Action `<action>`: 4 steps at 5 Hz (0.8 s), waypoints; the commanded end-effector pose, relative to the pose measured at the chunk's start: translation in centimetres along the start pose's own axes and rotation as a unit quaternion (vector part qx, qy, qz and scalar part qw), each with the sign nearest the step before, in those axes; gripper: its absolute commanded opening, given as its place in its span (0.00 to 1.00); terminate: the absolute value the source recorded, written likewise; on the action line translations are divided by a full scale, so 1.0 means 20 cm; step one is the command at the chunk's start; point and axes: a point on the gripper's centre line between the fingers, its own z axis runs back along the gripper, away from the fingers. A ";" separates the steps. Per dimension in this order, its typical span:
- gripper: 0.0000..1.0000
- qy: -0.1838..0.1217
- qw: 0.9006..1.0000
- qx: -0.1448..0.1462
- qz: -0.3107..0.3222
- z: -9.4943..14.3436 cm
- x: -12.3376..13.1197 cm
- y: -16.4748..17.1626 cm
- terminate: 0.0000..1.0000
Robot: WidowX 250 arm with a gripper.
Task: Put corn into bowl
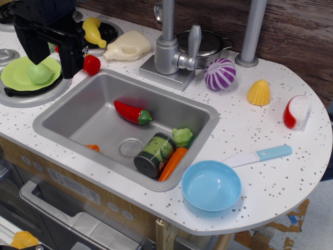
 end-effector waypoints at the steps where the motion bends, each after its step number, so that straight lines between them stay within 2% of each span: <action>1: 1.00 0.000 1.000 0.000 0.000 0.00 0.00 0.00 0.00; 2: 1.00 -0.010 1.000 0.008 0.018 0.06 0.09 -0.15 0.00; 3: 1.00 -0.020 1.000 -0.003 0.014 0.10 0.25 -0.31 0.00; 4: 1.00 -0.067 0.998 0.009 0.010 0.06 0.38 -0.54 0.00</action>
